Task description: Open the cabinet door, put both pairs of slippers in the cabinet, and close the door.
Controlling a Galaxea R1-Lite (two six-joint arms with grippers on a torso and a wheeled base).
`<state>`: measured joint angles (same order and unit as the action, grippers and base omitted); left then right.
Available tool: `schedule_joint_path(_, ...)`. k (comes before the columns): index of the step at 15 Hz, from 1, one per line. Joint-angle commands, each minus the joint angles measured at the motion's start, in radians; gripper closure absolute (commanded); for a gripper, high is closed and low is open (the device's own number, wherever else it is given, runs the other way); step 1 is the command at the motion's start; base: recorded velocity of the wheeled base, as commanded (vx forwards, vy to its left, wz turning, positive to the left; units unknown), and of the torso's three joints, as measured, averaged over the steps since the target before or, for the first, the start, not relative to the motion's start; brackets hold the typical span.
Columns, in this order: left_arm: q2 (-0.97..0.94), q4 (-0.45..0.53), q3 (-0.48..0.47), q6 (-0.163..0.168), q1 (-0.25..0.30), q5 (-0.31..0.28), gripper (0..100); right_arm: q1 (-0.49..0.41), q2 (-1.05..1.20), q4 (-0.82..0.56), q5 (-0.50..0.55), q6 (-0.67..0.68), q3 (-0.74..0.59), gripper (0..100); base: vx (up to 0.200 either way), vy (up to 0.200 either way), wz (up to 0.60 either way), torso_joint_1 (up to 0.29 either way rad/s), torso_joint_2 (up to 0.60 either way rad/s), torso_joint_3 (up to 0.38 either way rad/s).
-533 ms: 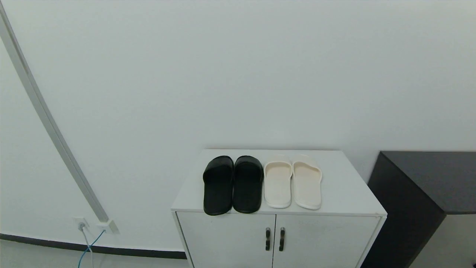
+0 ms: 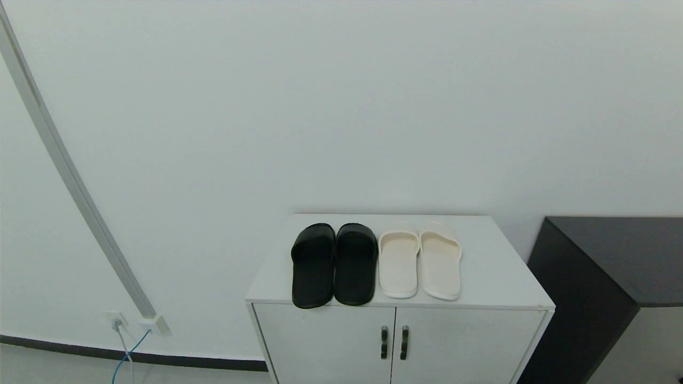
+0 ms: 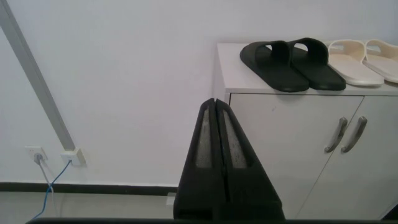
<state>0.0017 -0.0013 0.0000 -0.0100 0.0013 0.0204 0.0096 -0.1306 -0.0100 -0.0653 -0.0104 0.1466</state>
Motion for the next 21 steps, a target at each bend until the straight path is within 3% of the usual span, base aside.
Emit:
schedule_joint_path(1, 0.0, 0.0, 0.0, 0.001, 0.0, 0.0, 100, 0.003, -0.303, 0.008, -0.074, -0.013, 0.057, 0, 0.0, 0.0, 0.0, 0.0, 0.0, 0.0)
schedule_joint_path(3, 0.0, 0.0, 0.0, 0.001, 0.0, 0.0, 100, 0.02, -0.437, 0.085, -0.113, -0.01, 0.067, 0, 0.0, 0.0, 0.0, 0.0, 0.0, 0.0)
schedule_joint_path(5, 0.0, 0.0, 0.0, 0.002, 0.0, 0.0, 100, 0.095, -0.593, 0.163, -0.11, 0.0, 0.119, 0, 0.0, 0.0, 0.0, 0.0, 0.0, 0.0)
schedule_joint_path(9, 0.0, 0.0, 0.0, 0.002, 0.0, 0.0, 100, 0.228, -0.831, 0.168, -0.091, 0.053, 0.298, 0, 0.0, 0.0, 0.0, 0.0, 0.0, 0.0)
schedule_joint_path(15, 0.0, 0.0, 0.0, 0.004, 0.0, 0.0, 100, 0.658, -1.138, 0.278, 0.265, 0.227, 0.45, 0, 0.0, 0.0, 0.0, 0.0, 0.0, 0.0)
schedule_joint_path(21, 0.0, 0.0, 0.0, 0.002, 0.0, 0.001, 100, 0.862, -1.521, 0.398, 0.559, 0.351, 0.636, 0, 0.0, 0.0, 0.0, 0.0, 0.0, 0.0)
